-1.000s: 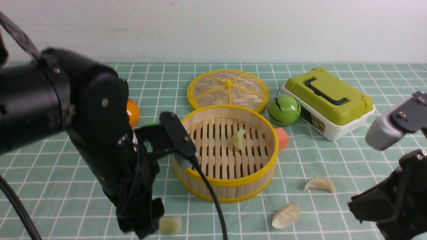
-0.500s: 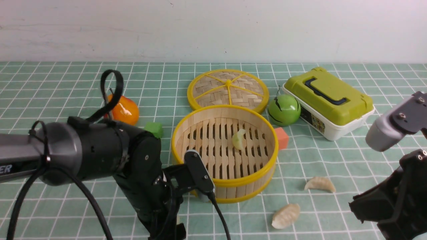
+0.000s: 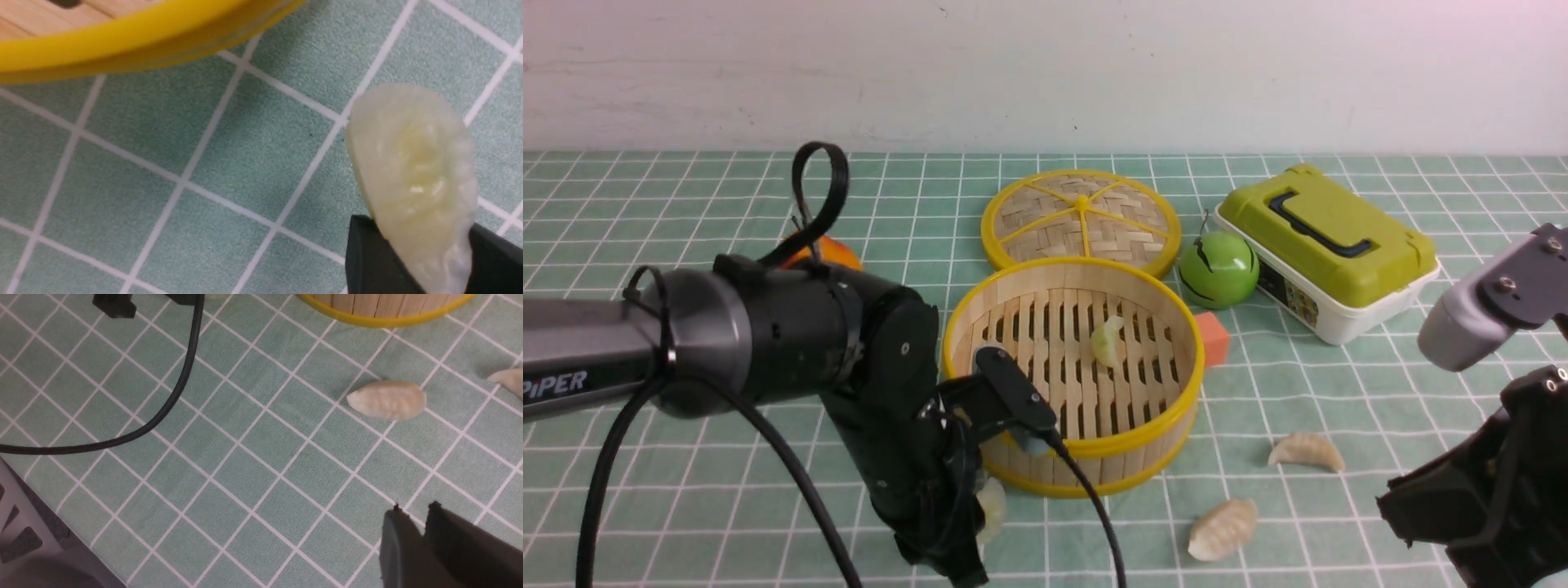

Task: Put the dumplings into the steamer on the table with the blue tablecloth.
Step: 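Reach for and grasp a dumpling on the table with the left gripper, then place the dumpling into the bamboo steamer basket with the left gripper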

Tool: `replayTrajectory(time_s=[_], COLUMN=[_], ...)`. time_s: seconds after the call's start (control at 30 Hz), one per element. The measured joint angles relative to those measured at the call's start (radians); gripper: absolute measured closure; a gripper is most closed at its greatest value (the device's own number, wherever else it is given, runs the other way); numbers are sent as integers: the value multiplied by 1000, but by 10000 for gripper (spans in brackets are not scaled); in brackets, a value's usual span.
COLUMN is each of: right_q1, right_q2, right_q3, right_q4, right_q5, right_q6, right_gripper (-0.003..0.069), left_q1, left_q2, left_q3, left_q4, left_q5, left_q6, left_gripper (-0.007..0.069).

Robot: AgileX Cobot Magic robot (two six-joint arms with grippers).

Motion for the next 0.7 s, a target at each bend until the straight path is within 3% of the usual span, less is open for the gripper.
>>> replayTrajectory(time_s=[0.37,0.57,0.7], right_q1=[0,0,0], right_q2=[0,0,0], right_q3=[0,0,0], right_q4=[0,0,2], right_q5=[2,-3,-3], right_q6=[0,0,0], right_gripper=[550,545,543], left_q1=[0,0,7], left_q2=[-3,0,72], left_q3=[-228,-448,-584], left_q4=[1,-2,-1], left_q5=[261,268,222], left_q6=[-200,-404,-478], left_gripper=[415,415,415])
